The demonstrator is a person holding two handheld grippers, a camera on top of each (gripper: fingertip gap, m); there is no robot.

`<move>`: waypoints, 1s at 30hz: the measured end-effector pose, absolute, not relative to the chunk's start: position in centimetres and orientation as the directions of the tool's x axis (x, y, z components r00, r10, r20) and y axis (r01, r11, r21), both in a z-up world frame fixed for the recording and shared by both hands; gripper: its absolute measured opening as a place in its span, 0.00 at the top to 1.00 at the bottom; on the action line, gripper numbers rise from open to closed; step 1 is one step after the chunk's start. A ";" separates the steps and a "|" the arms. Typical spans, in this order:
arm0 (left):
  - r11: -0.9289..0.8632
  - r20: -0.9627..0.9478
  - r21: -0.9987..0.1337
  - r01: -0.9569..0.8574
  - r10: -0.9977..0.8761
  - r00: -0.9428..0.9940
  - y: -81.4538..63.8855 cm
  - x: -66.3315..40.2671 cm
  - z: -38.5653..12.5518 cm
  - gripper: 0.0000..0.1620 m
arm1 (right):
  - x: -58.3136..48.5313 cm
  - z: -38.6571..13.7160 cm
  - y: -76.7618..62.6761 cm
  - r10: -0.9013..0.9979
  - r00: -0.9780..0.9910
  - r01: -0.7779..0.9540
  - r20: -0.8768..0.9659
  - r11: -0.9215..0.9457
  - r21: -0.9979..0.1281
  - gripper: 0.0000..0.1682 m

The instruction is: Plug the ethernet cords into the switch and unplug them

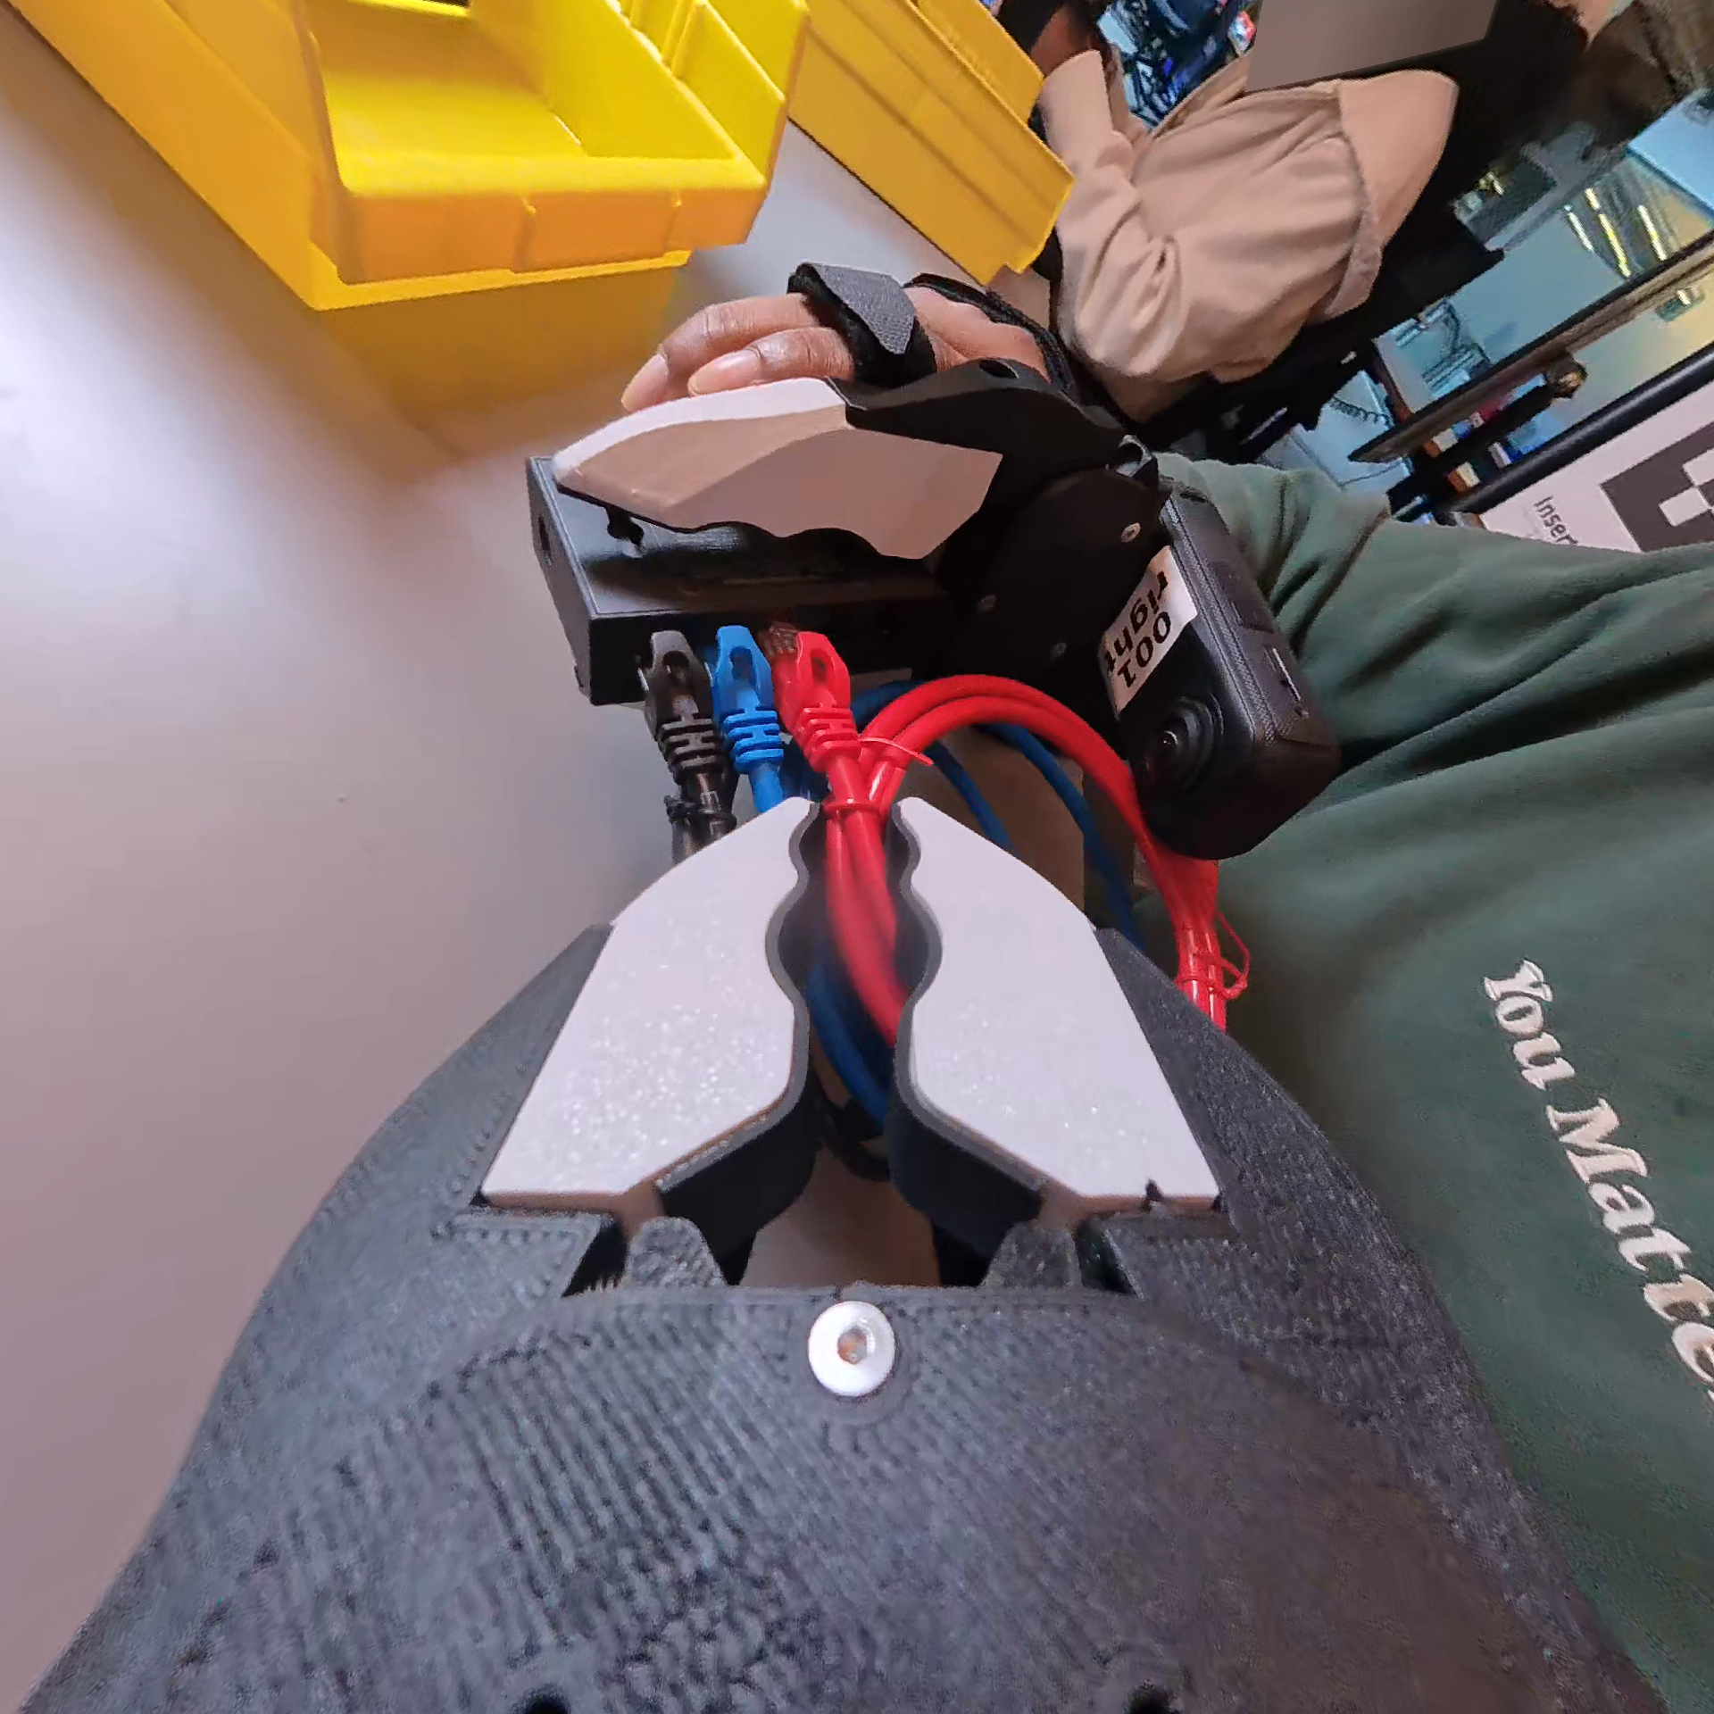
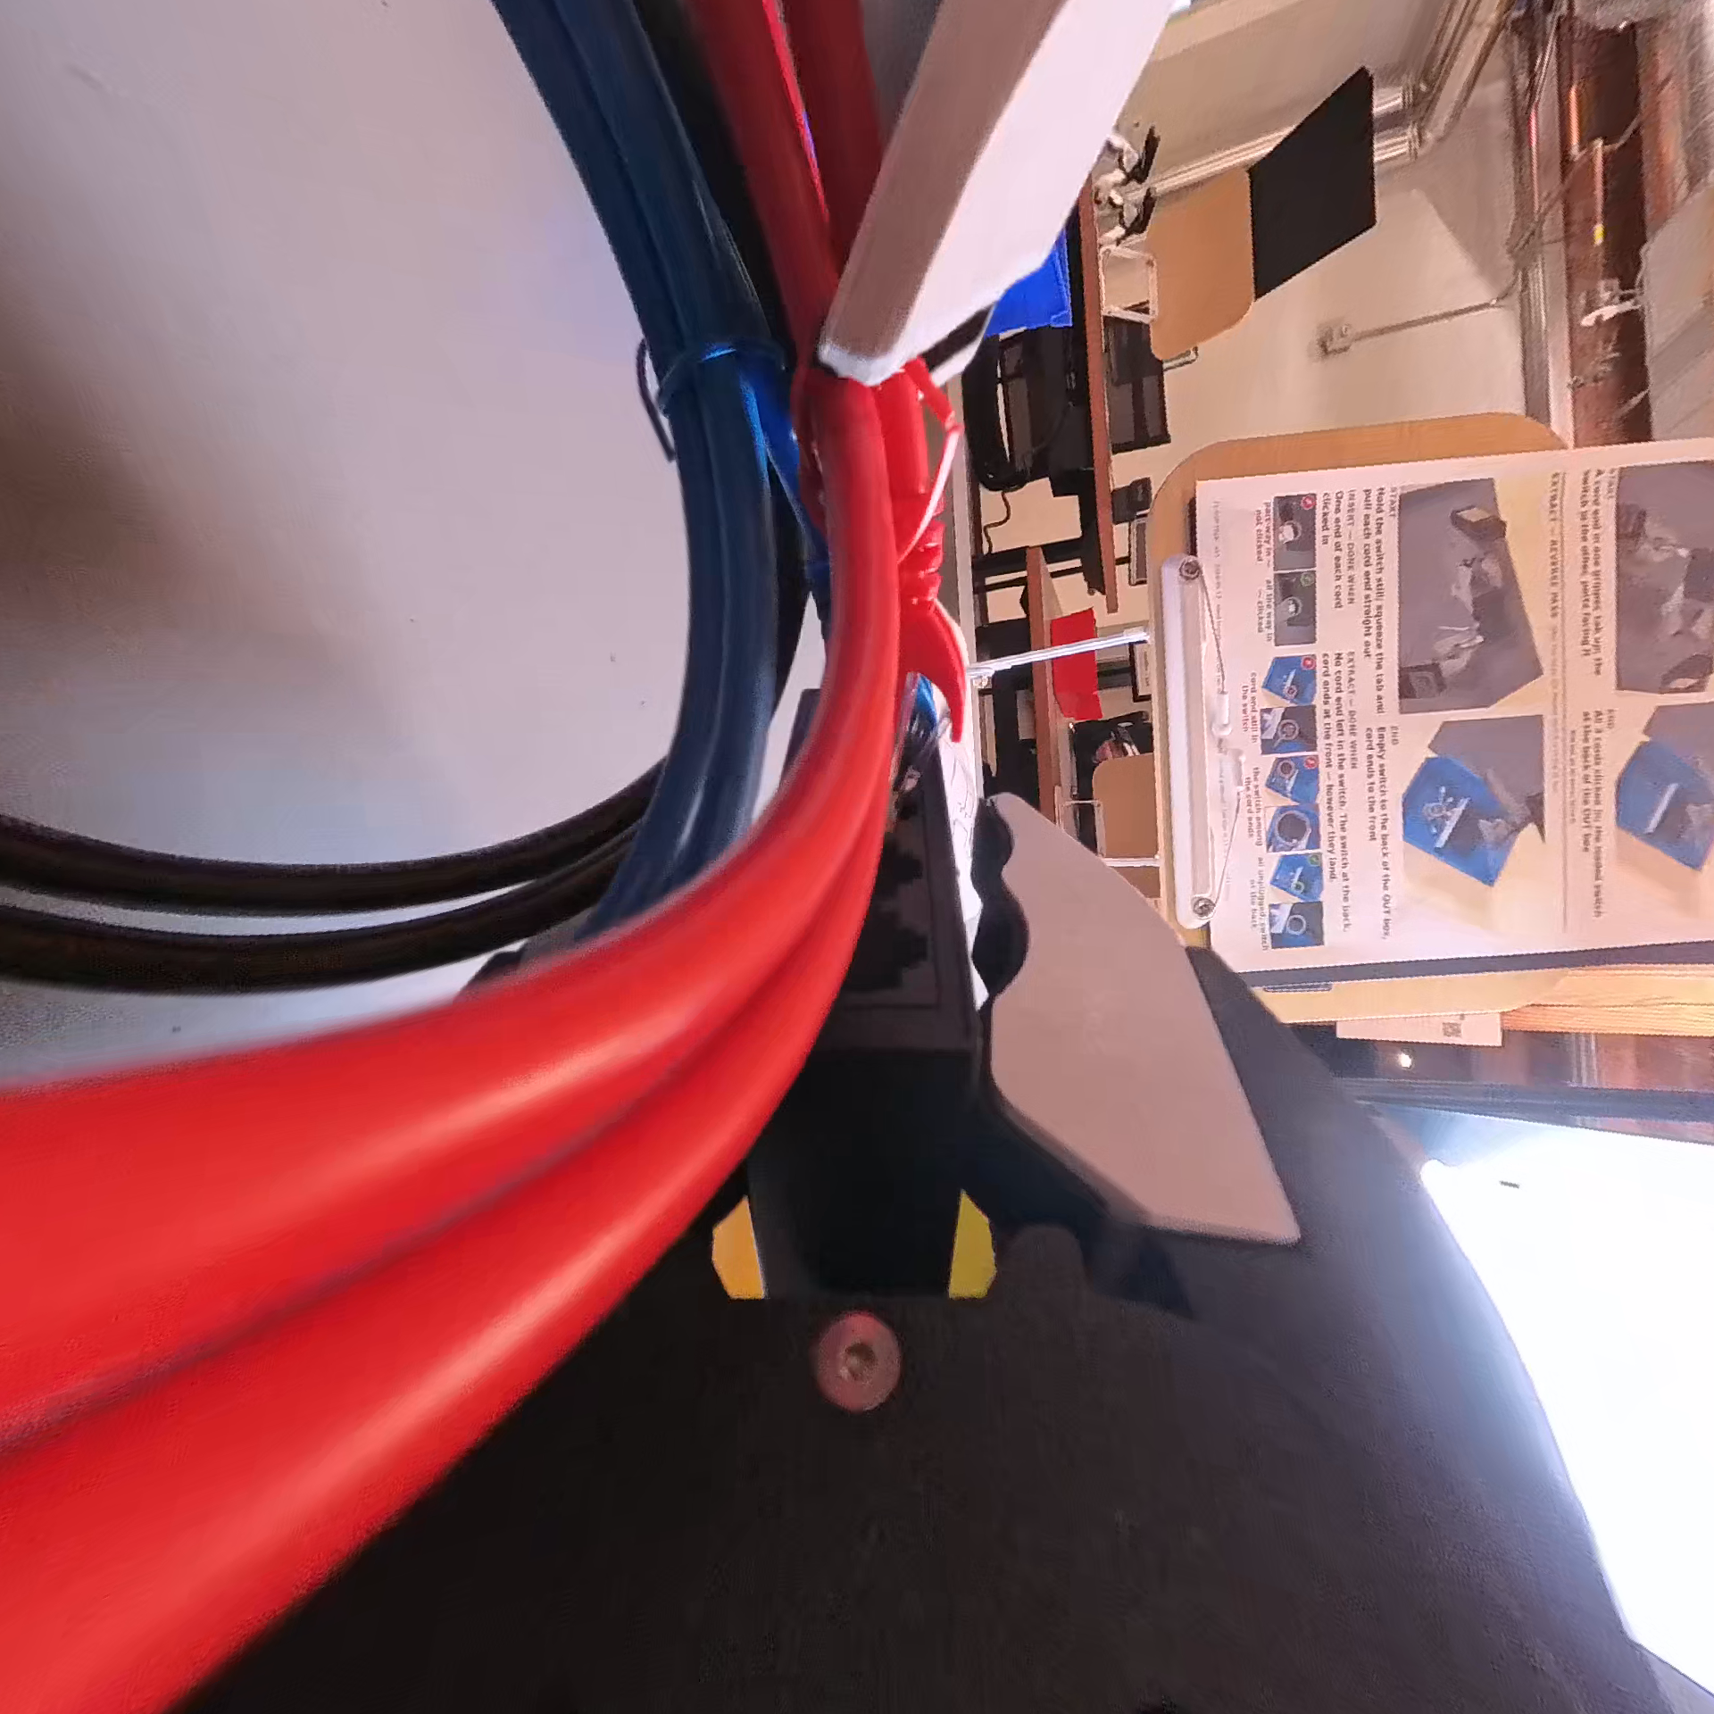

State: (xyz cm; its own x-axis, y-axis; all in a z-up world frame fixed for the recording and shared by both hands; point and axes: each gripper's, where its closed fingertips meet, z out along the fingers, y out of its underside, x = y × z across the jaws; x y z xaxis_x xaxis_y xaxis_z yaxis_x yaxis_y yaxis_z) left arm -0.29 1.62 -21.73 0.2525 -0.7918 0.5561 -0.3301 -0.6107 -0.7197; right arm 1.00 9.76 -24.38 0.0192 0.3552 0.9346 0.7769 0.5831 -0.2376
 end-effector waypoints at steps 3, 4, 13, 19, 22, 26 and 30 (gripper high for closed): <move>-0.611 0.556 -0.736 -0.292 -0.791 0.254 1.7 -0.3 -21.6 0.93 | 1.1 -24.6 9.7 0.381 0.024 0.781 0.924 0.570 -0.256 0.69; -0.596 0.546 -0.757 -0.268 -0.802 0.242 1.8 -0.2 -21.4 0.93 | 1.1 -24.6 9.7 0.401 0.030 0.781 0.916 0.562 -0.271 0.69; -0.584 0.559 -0.802 -0.129 -0.809 0.185 1.8 0.1 -21.7 0.93 | 1.2 -25.1 9.7 0.433 0.015 0.784 0.901 0.554 -0.279 0.69; -0.537 0.447 -0.799 -0.269 -0.831 0.332 2.2 0.1 -22.5 0.92 | 1.5 -24.9 9.8 0.433 0.025 0.774 0.901 0.562 -0.292 0.69; -0.629 0.547 -0.756 -0.182 -0.759 0.352 2.3 0.2 -21.7 0.93 | 1.6 -24.4 9.9 0.425 0.052 0.770 0.904 0.559 -0.307 0.69; -0.751 0.732 -0.660 -0.022 -0.649 0.207 2.4 0.2 -21.1 0.93 | 1.6 -23.8 10.0 0.341 0.018 0.801 0.940 0.558 -0.218 0.70; -0.722 0.696 -0.691 -0.035 -0.678 0.237 2.3 0.4 -21.7 0.93 | 1.7 -24.2 10.0 0.341 0.012 0.802 0.940 0.558 -0.212 0.69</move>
State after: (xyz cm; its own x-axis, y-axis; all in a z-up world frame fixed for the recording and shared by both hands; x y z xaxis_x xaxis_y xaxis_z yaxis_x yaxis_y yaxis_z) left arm 0.43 2.28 -21.69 0.2365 -0.6780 0.6960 -0.0348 -0.7217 -0.6913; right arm 1.74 9.99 -24.15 0.0116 0.3409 0.9400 0.8024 0.5578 -0.2122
